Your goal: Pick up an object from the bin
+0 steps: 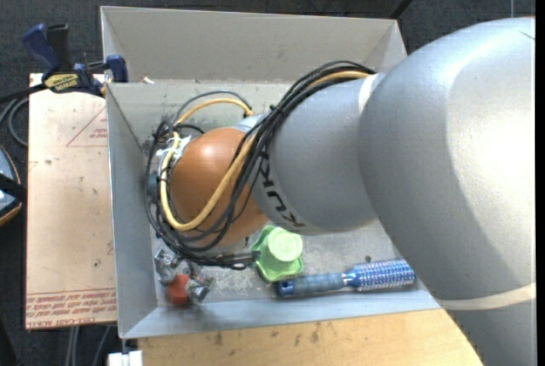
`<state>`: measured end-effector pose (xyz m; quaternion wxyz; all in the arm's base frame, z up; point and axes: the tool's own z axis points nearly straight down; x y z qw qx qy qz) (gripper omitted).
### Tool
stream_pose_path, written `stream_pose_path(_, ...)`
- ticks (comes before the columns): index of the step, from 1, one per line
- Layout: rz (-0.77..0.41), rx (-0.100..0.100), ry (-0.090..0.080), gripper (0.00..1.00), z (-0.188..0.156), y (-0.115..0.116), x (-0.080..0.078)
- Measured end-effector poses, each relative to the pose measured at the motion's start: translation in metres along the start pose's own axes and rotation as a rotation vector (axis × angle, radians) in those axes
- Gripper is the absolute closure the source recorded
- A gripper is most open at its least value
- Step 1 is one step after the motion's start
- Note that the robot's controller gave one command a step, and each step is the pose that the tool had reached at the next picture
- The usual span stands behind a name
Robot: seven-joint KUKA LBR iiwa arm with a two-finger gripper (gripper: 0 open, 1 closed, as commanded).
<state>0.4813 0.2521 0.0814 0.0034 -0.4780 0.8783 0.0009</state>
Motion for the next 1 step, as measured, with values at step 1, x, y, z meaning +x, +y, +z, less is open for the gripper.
stream_pose_path(1, -0.023, 0.004, -0.003, 1.00, -0.0822, -0.0265, 0.0043)
